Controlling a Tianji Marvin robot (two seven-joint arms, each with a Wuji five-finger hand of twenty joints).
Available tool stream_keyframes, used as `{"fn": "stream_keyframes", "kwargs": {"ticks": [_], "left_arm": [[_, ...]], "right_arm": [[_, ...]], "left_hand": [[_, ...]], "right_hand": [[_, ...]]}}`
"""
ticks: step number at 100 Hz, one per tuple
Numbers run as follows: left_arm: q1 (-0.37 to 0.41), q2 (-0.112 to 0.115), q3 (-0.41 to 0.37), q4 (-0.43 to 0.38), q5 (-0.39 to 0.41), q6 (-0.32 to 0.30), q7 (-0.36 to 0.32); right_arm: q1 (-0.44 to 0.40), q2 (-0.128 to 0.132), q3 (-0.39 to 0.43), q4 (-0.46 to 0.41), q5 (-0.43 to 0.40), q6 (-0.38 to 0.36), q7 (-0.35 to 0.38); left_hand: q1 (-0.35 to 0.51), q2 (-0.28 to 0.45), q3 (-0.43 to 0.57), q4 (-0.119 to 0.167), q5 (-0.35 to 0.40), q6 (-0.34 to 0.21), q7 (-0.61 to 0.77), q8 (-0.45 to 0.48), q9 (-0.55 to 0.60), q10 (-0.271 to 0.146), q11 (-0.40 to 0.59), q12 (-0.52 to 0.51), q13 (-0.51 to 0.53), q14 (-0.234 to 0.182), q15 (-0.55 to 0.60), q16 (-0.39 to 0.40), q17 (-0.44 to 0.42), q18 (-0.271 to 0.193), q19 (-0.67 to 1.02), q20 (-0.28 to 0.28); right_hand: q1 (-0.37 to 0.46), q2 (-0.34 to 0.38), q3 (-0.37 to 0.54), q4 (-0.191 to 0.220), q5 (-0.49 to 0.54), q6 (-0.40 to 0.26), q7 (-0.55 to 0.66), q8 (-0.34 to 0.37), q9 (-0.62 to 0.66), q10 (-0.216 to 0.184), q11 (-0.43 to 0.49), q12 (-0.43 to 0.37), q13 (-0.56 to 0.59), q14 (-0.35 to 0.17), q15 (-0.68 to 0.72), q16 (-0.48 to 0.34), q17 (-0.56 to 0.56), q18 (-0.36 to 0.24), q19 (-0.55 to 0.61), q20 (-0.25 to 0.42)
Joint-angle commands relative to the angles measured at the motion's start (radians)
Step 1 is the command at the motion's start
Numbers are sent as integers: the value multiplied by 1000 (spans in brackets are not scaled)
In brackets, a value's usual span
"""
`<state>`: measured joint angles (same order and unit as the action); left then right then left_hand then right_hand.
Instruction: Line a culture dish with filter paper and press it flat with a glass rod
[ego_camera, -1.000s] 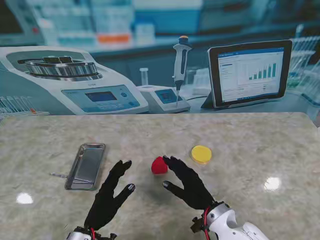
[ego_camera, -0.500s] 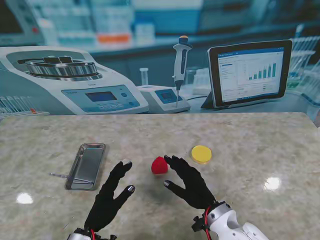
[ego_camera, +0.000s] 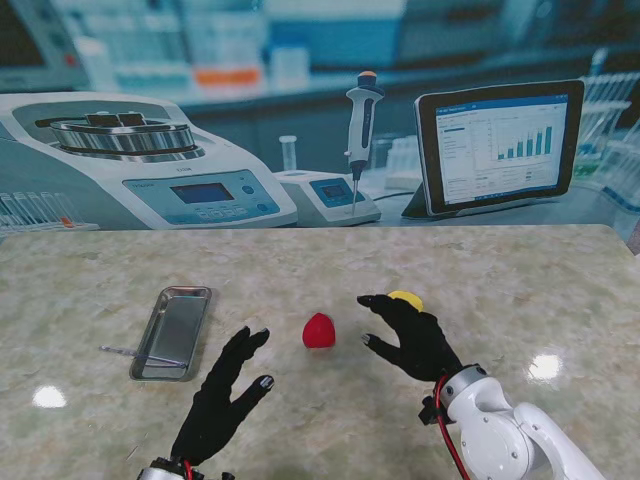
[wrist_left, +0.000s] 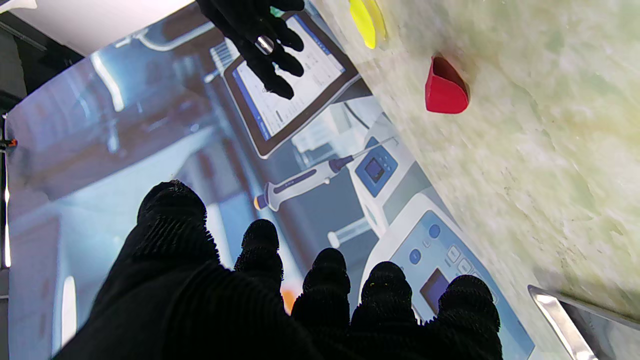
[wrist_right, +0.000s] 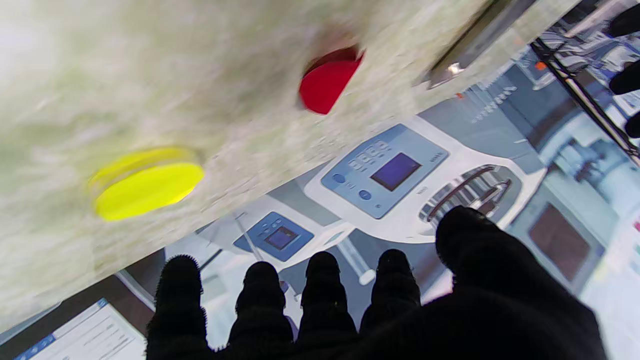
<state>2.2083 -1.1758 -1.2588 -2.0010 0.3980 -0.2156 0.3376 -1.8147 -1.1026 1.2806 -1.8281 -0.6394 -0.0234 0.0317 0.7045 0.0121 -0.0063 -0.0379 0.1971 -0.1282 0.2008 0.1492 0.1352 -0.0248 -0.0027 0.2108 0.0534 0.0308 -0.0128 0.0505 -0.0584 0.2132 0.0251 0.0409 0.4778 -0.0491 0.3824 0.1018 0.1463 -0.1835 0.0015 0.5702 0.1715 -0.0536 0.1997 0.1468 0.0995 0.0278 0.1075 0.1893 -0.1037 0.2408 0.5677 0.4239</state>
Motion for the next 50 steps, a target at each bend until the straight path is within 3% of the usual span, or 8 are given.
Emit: {"fn": "stream_keyframes", "kwargs": {"ticks": [1,15,50], "left_arm": [[2,4,-2,0,-3,1,-13],[-4,6,-8,4,-12,10,-29],[-9,12,-24,1,-24,13,-68]], "right_arm": [[37,11,19,11,-21,17,1],[113,23,24,54,-75,51,57],[330,43,-56,268,-129,92,151]], "left_hand": [[15,5,-7,26,20,-20,15,12,-19,-13,8,17,-27,-23,-8,17,1,-18,-39,27],[15,5,-7,26,21,-20,15,12,-19,-12,6,20,-27,-23,-8,18,1,-19,-40,27],[16,2,-7,26,22,-20,15,13,-19,-13,6,25,-27,-23,-9,20,1,-18,-40,29]], "right_hand": [[-10,-22,15,-5,-25,-19,34,82,12,-4,49,36,13,15,57,29,-22,22,71,-20],[-15,-33,25,-6,-37,-29,99,177,11,14,133,110,33,33,137,74,-18,35,171,-18],[-31,-44,19,-22,-43,-42,157,202,10,24,155,141,44,52,176,92,-11,48,232,-22]]}}
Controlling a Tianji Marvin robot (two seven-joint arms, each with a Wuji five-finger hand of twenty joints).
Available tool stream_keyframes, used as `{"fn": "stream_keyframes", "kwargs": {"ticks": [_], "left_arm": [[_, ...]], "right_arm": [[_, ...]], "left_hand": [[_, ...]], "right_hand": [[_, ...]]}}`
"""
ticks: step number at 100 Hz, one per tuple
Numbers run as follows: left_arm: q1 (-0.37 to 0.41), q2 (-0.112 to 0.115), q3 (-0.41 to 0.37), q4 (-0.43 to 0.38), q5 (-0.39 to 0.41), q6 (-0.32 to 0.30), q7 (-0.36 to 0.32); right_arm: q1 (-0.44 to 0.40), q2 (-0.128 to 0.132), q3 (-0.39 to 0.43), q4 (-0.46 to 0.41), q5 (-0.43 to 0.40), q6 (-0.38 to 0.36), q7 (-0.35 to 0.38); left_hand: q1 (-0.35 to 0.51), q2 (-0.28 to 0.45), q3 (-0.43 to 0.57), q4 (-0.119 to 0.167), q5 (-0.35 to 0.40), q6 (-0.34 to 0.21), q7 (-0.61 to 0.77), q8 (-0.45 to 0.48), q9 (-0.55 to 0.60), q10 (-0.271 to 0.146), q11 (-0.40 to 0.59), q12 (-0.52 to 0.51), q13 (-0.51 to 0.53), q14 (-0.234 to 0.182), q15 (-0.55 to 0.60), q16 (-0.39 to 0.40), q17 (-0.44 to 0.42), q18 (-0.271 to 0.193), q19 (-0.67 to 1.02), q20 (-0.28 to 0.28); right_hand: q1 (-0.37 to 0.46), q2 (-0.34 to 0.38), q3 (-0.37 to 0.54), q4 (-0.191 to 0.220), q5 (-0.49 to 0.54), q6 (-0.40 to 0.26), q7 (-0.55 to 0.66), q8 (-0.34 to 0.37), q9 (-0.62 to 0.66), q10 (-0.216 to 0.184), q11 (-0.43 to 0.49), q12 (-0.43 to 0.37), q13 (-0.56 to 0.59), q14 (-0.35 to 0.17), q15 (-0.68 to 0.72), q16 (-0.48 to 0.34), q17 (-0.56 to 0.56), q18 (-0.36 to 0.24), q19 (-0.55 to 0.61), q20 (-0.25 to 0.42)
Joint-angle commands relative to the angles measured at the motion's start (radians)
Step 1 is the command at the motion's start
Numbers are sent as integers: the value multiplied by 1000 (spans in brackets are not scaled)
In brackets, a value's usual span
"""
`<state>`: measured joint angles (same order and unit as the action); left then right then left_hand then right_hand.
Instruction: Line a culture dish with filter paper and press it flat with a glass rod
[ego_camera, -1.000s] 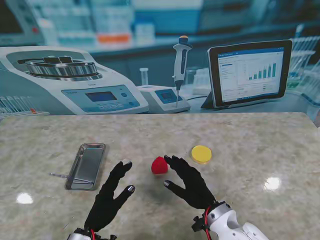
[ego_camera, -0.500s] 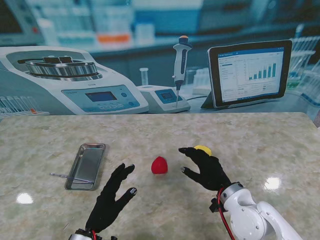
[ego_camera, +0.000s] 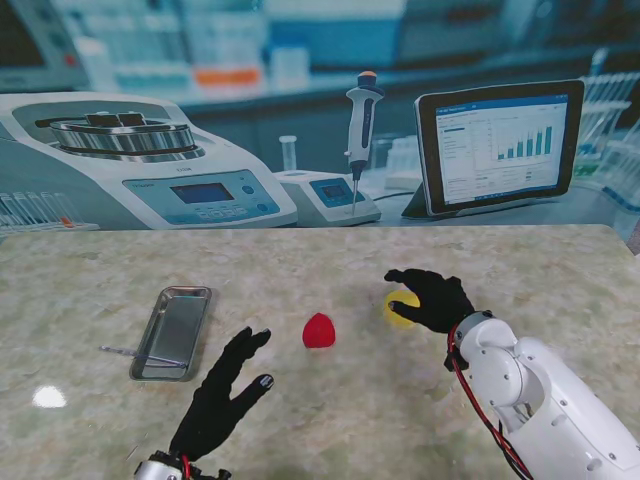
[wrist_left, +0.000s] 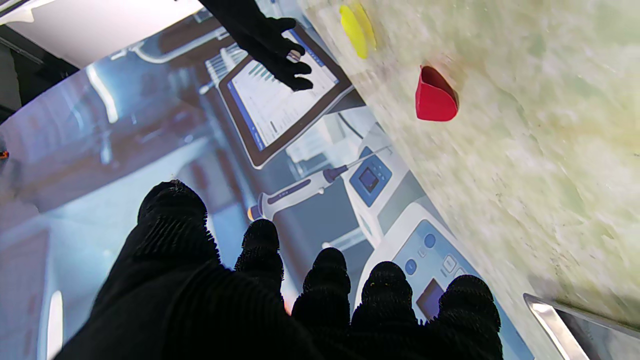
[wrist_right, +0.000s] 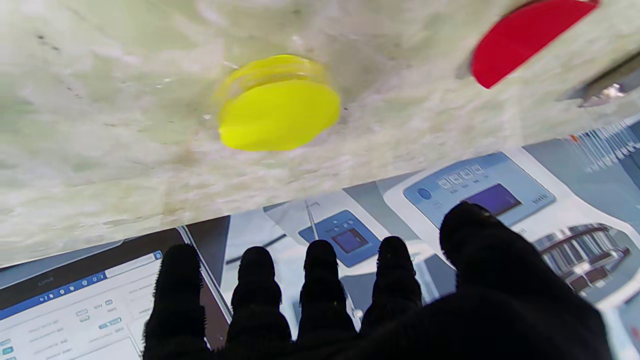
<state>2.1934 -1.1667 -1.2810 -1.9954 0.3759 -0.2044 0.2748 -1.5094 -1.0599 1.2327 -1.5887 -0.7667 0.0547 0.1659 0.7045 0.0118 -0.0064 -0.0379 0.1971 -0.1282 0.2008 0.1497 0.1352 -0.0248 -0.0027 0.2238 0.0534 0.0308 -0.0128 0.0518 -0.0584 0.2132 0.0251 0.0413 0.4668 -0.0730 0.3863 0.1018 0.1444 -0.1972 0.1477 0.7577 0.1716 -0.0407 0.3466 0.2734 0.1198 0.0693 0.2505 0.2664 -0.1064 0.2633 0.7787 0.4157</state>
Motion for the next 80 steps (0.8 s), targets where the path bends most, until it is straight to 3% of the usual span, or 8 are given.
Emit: {"fn": "stream_keyframes", "kwargs": {"ticks": [1,23,39,46,51,65,80], "left_arm": [[6,3,-2,-4,-2,2,-5],[7,2,-5,-4,-1,-7,-2],[8,1,-7,-2,-3,-5,1],[9,1,-7,-2,-2,-4,2],[10,1,-7,-2,-1,-5,2],[11,1,-7,-2,-1,-6,3],[13,1,-8,-3,-2,-5,4]], "right_arm": [[31,1,-13,37,-2,15,17],[154,3,-107,177,-8,26,25],[211,0,-167,251,-11,25,2],[229,0,-188,272,-24,21,-9],[239,3,-201,280,-45,20,-10],[261,10,-230,295,-94,22,-4],[276,19,-252,295,-128,22,28]], "left_hand": [[16,3,-7,26,22,-20,15,12,-19,-13,6,12,-27,-23,-9,19,1,-19,-40,28],[16,5,-7,26,20,-20,13,12,-19,-15,6,13,-27,-23,-8,19,1,-18,-40,29],[16,6,-8,26,13,-19,7,9,-19,-14,4,12,-27,-22,-9,19,1,-19,-39,30],[16,6,-8,26,12,-19,6,9,-19,-13,4,11,-27,-22,-9,19,1,-18,-39,30],[16,6,-8,26,11,-19,5,8,-19,-14,4,11,-27,-22,-9,19,1,-18,-39,30],[15,7,-8,26,9,-21,4,8,-19,-14,4,11,-27,-21,-8,20,1,-18,-39,31],[16,6,-8,26,8,-23,4,8,-19,-12,4,11,-27,-21,-8,20,1,-18,-39,32]], "right_hand": [[-20,-20,15,-23,-41,-28,11,14,11,11,9,14,25,12,34,15,-9,26,22,-14],[-22,-25,18,-29,-39,-33,44,19,11,14,16,19,32,19,44,17,-3,32,41,-19],[-33,-55,26,-46,-27,-32,210,59,11,20,62,42,48,36,71,23,28,47,104,-22],[-53,-95,38,-66,-30,-70,245,66,9,18,70,49,64,66,104,42,76,70,189,28],[-81,-119,60,-92,-39,-86,232,57,9,19,60,52,87,100,141,68,125,87,286,111],[-153,-182,100,-124,-62,-121,143,29,4,16,2,51,124,167,236,149,190,67,443,279],[-247,-250,157,-150,-61,-119,15,19,-2,15,-84,44,128,196,248,180,209,68,468,335]]}}
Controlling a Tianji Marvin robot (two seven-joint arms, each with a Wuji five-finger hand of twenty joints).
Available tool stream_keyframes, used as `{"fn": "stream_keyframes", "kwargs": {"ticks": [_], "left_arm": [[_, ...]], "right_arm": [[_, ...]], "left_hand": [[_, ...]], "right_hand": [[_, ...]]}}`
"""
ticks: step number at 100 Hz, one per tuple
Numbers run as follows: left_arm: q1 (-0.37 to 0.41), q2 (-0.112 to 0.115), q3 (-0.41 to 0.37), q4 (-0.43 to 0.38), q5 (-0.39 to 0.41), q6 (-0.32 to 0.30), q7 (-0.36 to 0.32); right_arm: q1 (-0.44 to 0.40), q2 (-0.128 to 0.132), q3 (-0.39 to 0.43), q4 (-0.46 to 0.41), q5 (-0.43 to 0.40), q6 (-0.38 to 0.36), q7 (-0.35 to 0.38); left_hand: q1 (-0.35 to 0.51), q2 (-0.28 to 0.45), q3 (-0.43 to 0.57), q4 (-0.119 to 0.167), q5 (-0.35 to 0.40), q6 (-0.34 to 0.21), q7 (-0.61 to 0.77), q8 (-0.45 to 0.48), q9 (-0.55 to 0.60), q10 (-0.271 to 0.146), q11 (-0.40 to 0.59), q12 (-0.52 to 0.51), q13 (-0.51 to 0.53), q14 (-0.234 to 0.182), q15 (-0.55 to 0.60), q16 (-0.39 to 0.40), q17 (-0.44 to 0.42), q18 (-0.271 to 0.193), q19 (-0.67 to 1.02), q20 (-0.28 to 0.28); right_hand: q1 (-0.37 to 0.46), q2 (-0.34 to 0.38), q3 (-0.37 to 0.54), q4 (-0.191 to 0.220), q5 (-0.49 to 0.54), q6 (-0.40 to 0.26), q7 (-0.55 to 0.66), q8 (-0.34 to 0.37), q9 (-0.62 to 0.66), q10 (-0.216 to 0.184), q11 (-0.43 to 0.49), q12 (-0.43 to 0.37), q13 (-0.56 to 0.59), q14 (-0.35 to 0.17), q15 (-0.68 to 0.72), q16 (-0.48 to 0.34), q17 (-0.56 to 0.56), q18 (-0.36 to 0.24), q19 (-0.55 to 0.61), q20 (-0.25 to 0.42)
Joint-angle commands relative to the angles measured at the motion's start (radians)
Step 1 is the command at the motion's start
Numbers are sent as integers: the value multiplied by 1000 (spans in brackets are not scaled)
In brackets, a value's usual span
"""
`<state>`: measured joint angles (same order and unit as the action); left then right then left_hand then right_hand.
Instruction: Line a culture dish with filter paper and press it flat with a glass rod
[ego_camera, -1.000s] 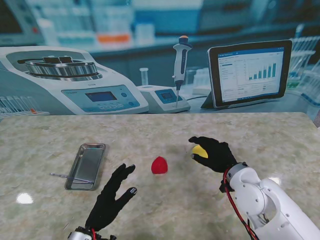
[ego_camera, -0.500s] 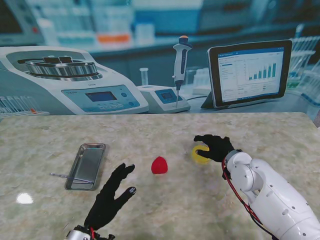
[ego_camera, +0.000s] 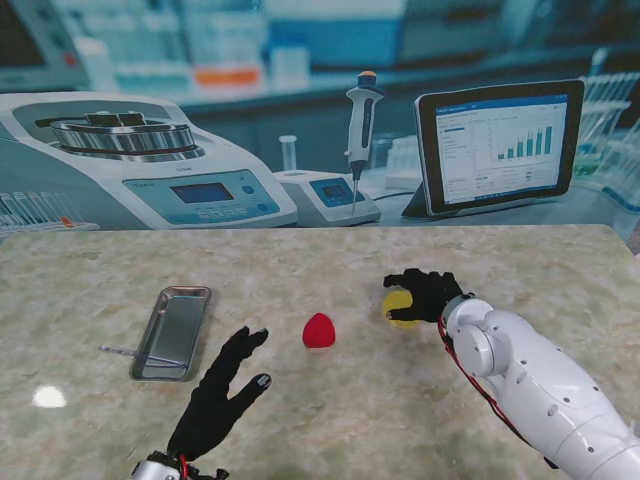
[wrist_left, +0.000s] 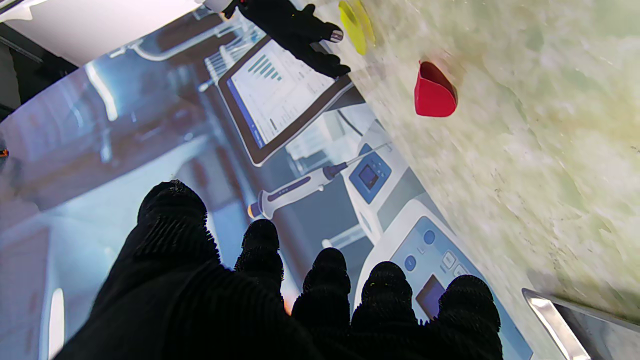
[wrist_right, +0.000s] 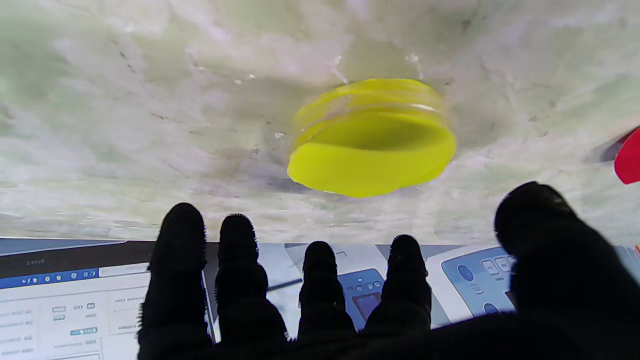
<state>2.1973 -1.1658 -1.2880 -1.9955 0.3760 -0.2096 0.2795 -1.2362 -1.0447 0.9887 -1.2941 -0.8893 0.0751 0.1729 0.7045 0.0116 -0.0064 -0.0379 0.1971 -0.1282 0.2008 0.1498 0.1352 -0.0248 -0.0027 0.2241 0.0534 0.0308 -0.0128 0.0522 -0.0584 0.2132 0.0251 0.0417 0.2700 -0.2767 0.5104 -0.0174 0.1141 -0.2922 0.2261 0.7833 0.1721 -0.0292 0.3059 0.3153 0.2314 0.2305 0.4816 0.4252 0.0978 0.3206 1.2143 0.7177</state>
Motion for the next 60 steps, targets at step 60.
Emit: {"fn": "stream_keyframes", "kwargs": {"ticks": [60], "left_arm": [[10,0,-4,-2,-2,3,-5]], "right_arm": [[72,11,-124,56,-32,3,41]], "left_hand": [[19,5,-7,26,6,-30,6,8,-19,-12,6,13,-27,-21,-8,22,1,-18,-39,33]], "right_hand": [[2,-131,68,-37,-18,-24,-104,22,-12,19,-89,37,19,58,-6,25,17,34,18,42]]}}
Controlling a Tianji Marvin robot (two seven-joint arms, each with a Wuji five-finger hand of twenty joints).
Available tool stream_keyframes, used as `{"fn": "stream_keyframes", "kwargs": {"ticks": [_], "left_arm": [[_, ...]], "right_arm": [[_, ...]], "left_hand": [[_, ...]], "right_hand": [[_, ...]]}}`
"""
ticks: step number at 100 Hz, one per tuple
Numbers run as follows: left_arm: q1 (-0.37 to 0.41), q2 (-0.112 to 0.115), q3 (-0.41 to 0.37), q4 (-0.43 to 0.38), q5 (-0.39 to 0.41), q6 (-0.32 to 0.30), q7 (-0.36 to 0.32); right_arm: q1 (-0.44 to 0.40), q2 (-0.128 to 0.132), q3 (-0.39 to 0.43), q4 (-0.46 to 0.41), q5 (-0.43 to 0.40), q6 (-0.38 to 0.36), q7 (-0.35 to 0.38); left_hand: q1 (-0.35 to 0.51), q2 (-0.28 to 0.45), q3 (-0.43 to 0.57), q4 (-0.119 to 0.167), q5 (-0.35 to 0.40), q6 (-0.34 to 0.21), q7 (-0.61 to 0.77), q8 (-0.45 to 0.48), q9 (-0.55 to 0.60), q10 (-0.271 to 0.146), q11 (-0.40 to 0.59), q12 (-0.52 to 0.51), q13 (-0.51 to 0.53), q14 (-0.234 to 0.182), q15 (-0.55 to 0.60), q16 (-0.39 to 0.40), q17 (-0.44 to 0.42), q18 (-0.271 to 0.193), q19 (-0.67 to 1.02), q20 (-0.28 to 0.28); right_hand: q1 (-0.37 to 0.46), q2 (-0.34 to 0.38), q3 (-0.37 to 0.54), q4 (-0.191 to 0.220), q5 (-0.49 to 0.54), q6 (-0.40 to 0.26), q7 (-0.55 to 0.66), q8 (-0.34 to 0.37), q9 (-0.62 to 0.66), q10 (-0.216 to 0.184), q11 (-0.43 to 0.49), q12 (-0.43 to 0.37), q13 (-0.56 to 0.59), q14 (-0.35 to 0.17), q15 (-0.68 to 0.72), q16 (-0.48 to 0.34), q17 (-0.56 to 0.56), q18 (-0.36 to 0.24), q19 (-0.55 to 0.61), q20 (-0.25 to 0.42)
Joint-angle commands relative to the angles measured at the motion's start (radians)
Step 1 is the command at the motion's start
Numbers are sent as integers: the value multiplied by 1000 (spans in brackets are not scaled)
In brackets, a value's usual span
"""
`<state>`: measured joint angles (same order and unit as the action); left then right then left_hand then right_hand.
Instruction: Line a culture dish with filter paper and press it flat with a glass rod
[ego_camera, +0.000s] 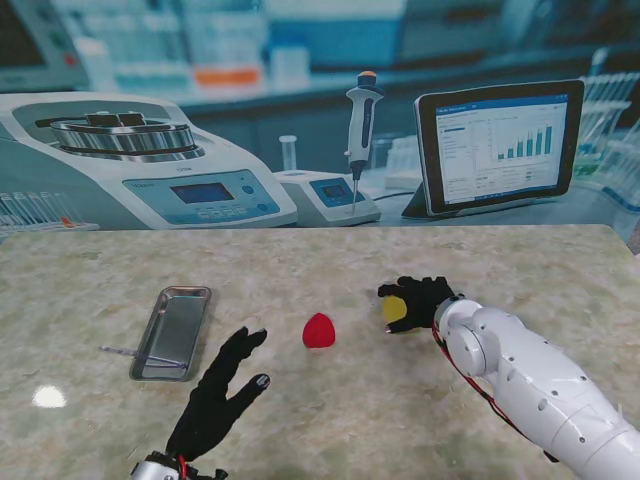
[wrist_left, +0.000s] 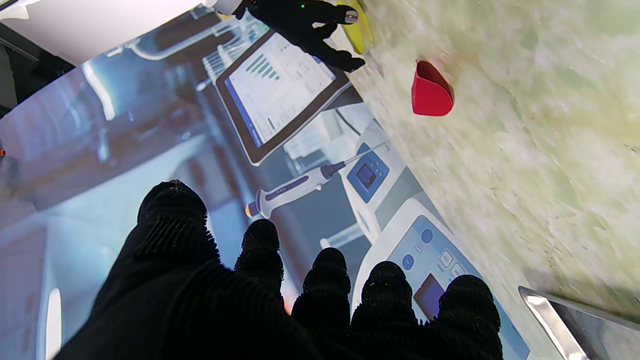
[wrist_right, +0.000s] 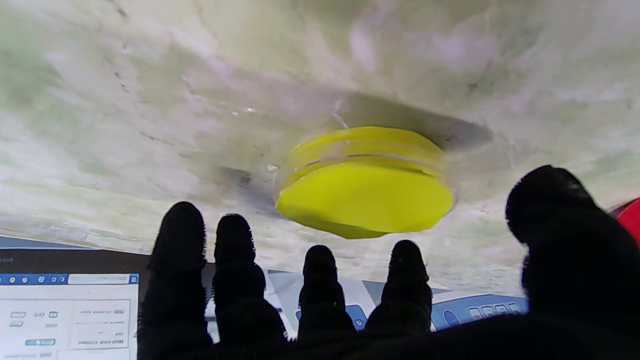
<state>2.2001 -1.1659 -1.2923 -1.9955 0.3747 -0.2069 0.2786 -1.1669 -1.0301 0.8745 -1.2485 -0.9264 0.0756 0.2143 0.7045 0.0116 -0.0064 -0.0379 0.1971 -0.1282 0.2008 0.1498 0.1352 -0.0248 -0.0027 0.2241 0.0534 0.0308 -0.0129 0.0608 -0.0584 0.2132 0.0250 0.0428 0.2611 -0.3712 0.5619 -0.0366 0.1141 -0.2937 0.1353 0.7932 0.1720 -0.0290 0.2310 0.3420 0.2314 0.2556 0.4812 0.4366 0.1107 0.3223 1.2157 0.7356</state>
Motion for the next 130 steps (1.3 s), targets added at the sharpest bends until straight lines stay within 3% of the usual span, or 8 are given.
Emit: {"fn": "stream_keyframes", "kwargs": {"ticks": [1,52,76,96,111,130], "left_arm": [[7,0,0,-2,-1,0,-4],[9,1,-6,-7,-8,4,-9],[10,-1,-11,-8,-9,4,-6],[12,-1,-14,-10,-11,5,-5],[12,-1,-15,-10,-13,7,-5],[13,-2,-16,-11,-14,8,-5]], "right_arm": [[4,-4,-11,12,6,2,-1],[41,-10,-72,74,24,15,-42],[57,-15,-96,98,28,14,-68],[70,-20,-110,119,40,8,-90],[77,-24,-118,135,52,-2,-107],[82,-26,-124,146,60,-14,-116]], "left_hand": [[19,5,-7,26,7,-30,6,8,-19,-12,6,13,-27,-20,-8,13,1,-18,-39,32],[19,6,-7,26,8,-27,7,8,-19,-10,6,15,-27,-22,-8,12,1,-19,-39,33],[18,5,-8,26,8,-29,7,8,-19,-11,6,16,-27,-22,-8,11,1,-19,-39,34],[18,5,-8,26,9,-28,8,8,-19,-11,6,16,-27,-22,-8,11,1,-18,-39,34],[18,5,-8,26,9,-28,9,9,-19,-11,6,16,-27,-22,-8,12,1,-18,-39,34],[18,5,-7,26,9,-28,9,9,-19,-10,6,16,-27,-22,-8,11,1,-19,-39,34]], "right_hand": [[13,-37,17,-17,-18,-23,-13,13,-11,19,-14,11,20,34,-6,14,4,33,17,24],[107,-40,9,7,-30,-26,43,111,1,18,58,45,52,20,42,35,50,28,42,37],[111,-89,156,0,-16,-33,114,143,4,9,165,100,80,3,97,56,87,16,81,49],[153,-117,269,-10,26,-58,168,143,8,-11,310,136,130,-14,119,59,130,8,106,54],[178,-124,311,-13,51,-71,216,127,8,-20,423,148,171,-31,152,72,165,-2,136,63],[196,-119,330,-12,60,-78,243,116,28,-25,460,156,207,-43,187,88,194,-12,161,74]]}}
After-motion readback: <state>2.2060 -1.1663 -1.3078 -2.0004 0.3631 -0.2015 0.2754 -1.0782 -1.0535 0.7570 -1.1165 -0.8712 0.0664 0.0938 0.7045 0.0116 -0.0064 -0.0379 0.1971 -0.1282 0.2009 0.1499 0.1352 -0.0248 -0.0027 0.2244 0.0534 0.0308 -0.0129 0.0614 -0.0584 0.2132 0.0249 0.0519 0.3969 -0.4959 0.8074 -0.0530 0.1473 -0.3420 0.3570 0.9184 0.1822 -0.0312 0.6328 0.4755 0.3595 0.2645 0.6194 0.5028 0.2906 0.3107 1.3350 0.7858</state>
